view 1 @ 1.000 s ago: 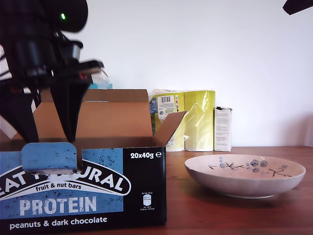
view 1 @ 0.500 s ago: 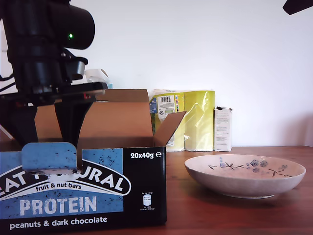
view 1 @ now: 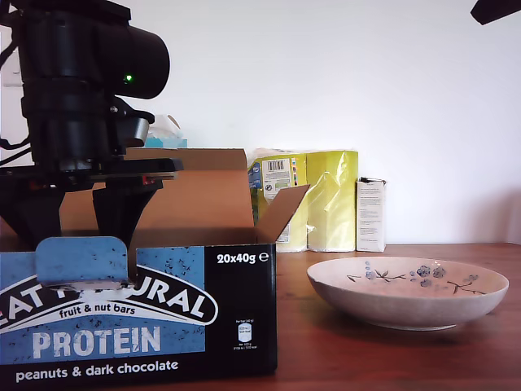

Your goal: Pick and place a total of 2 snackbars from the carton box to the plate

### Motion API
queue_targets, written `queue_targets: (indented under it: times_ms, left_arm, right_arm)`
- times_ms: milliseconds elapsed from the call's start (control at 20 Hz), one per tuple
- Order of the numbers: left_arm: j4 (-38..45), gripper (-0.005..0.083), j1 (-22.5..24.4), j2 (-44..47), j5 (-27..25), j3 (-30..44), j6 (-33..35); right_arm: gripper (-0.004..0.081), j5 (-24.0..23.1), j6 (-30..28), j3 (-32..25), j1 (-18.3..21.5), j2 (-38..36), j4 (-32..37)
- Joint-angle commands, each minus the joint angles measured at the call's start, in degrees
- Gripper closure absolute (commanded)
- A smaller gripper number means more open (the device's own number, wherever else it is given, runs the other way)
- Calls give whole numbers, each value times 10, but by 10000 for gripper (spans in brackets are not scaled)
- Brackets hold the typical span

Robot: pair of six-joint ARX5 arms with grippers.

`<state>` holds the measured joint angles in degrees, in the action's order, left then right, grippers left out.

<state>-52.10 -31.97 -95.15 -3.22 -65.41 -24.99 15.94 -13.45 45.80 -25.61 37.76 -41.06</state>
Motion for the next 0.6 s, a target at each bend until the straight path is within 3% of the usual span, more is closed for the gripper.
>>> queue_targets:
  times_ms: [0,350,550]
  left_arm:
    - [-16,274,2,-25,-9,8,-1]
    - [-54,287,4,-32,-44,8,-2]
    - [-17,292,5,-32,0,8,-2]
  right_arm:
    - [783,0,-1,-3,-3,0,5]
    - [783,1,-1,-3,-3,0,5]
    - [783,1,-1,-3,-3,0,5]
